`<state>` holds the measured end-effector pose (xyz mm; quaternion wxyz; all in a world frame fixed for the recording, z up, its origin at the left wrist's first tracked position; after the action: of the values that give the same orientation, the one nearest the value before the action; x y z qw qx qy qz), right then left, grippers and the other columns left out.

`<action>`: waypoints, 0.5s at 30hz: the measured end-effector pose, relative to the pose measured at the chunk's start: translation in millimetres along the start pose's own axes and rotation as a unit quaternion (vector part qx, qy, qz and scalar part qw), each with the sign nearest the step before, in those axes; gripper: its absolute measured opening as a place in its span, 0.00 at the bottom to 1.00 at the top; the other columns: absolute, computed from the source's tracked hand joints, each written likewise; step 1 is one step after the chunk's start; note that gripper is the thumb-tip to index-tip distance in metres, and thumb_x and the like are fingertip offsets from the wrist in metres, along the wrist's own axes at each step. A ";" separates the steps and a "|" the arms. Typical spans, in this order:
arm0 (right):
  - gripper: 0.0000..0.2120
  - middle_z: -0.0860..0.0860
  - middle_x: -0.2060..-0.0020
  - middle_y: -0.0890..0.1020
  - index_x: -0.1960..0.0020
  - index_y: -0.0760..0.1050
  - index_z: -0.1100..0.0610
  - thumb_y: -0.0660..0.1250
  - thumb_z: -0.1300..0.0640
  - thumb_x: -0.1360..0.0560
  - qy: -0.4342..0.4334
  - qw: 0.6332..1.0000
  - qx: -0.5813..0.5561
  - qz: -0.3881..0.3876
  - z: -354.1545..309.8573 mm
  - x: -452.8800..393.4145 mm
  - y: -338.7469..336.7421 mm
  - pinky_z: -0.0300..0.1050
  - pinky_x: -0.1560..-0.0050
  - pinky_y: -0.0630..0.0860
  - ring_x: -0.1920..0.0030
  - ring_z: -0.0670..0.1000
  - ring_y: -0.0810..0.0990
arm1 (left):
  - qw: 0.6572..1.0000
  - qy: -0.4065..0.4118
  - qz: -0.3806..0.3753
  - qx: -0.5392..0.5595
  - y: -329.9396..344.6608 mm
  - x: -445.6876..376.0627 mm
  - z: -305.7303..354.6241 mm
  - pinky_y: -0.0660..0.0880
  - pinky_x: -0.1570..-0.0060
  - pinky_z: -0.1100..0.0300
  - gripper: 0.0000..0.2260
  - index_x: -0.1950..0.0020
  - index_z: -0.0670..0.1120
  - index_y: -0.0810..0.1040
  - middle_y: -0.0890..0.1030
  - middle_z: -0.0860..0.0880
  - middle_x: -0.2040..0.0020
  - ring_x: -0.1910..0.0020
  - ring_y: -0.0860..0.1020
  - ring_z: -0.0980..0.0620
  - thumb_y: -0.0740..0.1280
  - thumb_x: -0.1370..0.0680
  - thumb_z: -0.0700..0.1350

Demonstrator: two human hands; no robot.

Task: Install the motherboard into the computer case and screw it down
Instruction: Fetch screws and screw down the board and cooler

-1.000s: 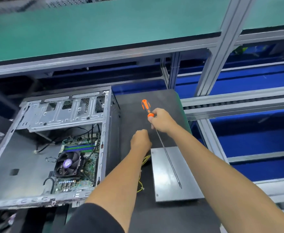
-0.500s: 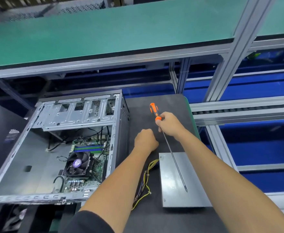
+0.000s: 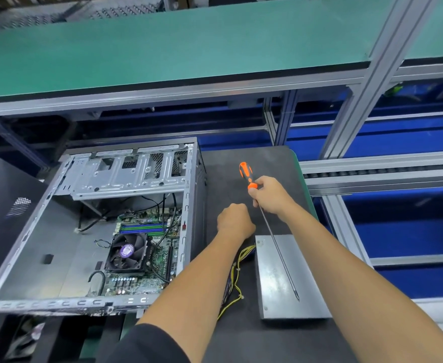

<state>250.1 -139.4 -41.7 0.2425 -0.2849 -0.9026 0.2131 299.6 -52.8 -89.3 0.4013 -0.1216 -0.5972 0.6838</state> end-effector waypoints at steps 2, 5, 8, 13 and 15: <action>0.08 0.54 0.65 0.80 0.43 0.72 0.58 0.60 0.57 0.20 0.002 1.000 -0.002 -0.002 0.5 0.9 1.7 0.40 0.68 0.66 0.70 0.46 0.72 | 1.000 0.002 0.004 -0.001 -0.7 0.1 0.3 0.69 0.69 0.58 0.06 0.57 0.45 0.70 0.70 0.49 0.65 0.66 0.73 0.49 0.68 0.27 0.44; 0.08 0.54 0.63 0.79 0.42 0.72 0.57 0.60 0.57 0.20 0.003 1.000 -0.003 -0.002 0.5 1.8 3.1 0.39 0.69 0.66 0.70 0.45 0.72 | 1.000 0.001 0.003 0.011 -0.9 0.3 0.4 0.71 0.69 0.58 0.06 0.57 0.45 0.70 0.71 0.48 0.65 0.65 0.73 0.49 0.68 0.27 0.43; 0.08 0.54 0.63 0.79 0.42 0.72 0.57 0.60 0.57 0.20 0.002 1.000 -0.002 0.001 -0.9 1.8 1.6 0.38 0.69 0.66 0.70 0.45 0.72 | 0.999 -0.007 -0.008 0.036 -1.8 1.8 0.4 0.74 0.65 0.57 0.06 0.56 0.45 0.71 0.74 0.46 0.60 0.62 0.75 0.47 0.68 0.28 0.43; 0.07 0.52 0.68 0.79 0.44 0.73 0.57 0.60 0.56 0.20 -0.014 0.999 -0.016 0.025 -14.1 -2.6 -11.7 0.42 0.68 0.66 0.70 0.46 0.73 | 0.982 -0.024 -0.002 0.189 -23.0 0.7 9.9 0.71 0.69 0.57 0.07 0.55 0.42 0.69 0.74 0.44 0.55 0.57 0.76 0.44 0.66 0.30 0.40; 0.07 0.51 0.69 0.79 0.45 0.73 0.57 0.60 0.56 0.21 -0.035 0.998 -0.036 0.047 -29.8 -4.8 -20.9 0.43 0.66 0.68 0.68 0.47 0.74 | 0.967 -0.015 -0.001 0.254 -39.6 -0.8 15.1 0.77 0.69 0.52 0.05 0.56 0.39 0.73 0.78 0.42 0.58 0.62 0.79 0.44 0.64 0.30 0.38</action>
<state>261.6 -150.7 -8.7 0.1899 -0.3280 -0.9031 0.2020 306.3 -65.7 -49.4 0.4107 -0.0049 -0.4096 0.8146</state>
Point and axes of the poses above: each hand's wrist, its own x-axis away from the middle knuckle, its own y-axis out of the palm, z = x × y, the point moved 9 cm from there along -x, towards the middle knuckle
